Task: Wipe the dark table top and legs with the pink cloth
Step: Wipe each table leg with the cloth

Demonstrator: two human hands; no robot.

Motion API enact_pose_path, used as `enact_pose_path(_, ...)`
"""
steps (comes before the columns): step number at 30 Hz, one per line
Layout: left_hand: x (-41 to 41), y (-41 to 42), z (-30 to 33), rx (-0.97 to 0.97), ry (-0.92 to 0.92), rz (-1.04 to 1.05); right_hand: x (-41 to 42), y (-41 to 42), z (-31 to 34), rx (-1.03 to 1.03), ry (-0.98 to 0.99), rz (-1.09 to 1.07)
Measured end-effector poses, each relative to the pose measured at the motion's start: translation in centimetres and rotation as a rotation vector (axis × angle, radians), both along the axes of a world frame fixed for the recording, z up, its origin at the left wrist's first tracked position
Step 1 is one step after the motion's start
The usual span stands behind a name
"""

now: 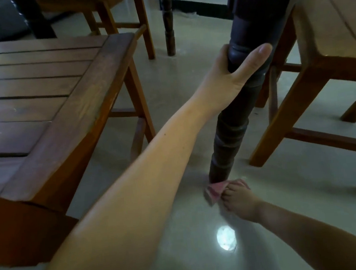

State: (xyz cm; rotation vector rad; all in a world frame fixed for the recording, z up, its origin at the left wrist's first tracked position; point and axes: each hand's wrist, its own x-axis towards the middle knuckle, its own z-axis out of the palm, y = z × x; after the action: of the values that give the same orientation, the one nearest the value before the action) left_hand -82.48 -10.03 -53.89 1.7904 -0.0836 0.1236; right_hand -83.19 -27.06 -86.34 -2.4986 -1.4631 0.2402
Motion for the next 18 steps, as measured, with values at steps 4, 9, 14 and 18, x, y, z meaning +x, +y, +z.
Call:
enact_pose_path(4,0.4,0.3,-0.5,-0.016,-0.031,-0.014,0.3,-3.0,5.4,0.058,0.322,-0.644)
enact_pose_path(9,0.5,0.3,-0.4,-0.018,-0.034,-0.014,-0.7,4.6,5.1,0.676,1.332,-1.356)
enact_pose_path(14,0.1,0.1,-0.2,-0.001,-0.021,-0.013,-0.8,8.8,9.4,1.177,1.699,-1.482)
enact_pose_path(18,-0.1,-0.1,0.0,0.019,-0.025,0.013,0.8,9.4,13.1,1.643,1.916,-1.542)
